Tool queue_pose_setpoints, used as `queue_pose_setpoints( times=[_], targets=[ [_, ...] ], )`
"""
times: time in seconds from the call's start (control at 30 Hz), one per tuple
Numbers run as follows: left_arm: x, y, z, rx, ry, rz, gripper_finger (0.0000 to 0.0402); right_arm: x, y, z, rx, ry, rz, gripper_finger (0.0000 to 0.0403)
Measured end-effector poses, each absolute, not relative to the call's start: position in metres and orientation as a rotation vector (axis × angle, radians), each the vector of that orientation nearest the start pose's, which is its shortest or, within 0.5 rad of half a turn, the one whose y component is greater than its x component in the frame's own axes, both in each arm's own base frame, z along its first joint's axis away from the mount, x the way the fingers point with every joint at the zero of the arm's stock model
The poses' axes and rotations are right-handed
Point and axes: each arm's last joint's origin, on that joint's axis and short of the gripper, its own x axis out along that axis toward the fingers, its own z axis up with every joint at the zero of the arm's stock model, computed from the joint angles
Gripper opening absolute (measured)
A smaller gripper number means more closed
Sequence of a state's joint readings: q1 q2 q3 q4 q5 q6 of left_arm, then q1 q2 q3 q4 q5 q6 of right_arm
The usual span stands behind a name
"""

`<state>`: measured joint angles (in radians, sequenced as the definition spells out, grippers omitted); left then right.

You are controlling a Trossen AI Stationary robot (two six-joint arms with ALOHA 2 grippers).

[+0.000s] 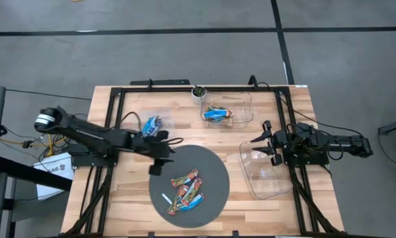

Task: Pick and place Granola Bars by type
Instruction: Put the red granola bar into the bottom transparent bin

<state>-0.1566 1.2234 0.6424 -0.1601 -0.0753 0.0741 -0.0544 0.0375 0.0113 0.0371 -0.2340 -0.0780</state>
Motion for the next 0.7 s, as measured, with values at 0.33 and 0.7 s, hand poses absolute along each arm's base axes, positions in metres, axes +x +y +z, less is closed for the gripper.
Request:
queue_pose_setpoints(
  times=[0.33, 0.7],
  targets=[
    [0.178, -0.039, 0.176, 0.114, 0.572, -0.141, 0.0163, 0.099, 0.001, 0.168, -0.080, -0.019, 0.180, 0.0134],
    [0.136, -0.029, 0.154, 0.058, 0.471, -0.132, 0.0163, 0.099, 0.001, 0.168, -0.079, -0.019, 0.180, 0.0134]
  ],
)
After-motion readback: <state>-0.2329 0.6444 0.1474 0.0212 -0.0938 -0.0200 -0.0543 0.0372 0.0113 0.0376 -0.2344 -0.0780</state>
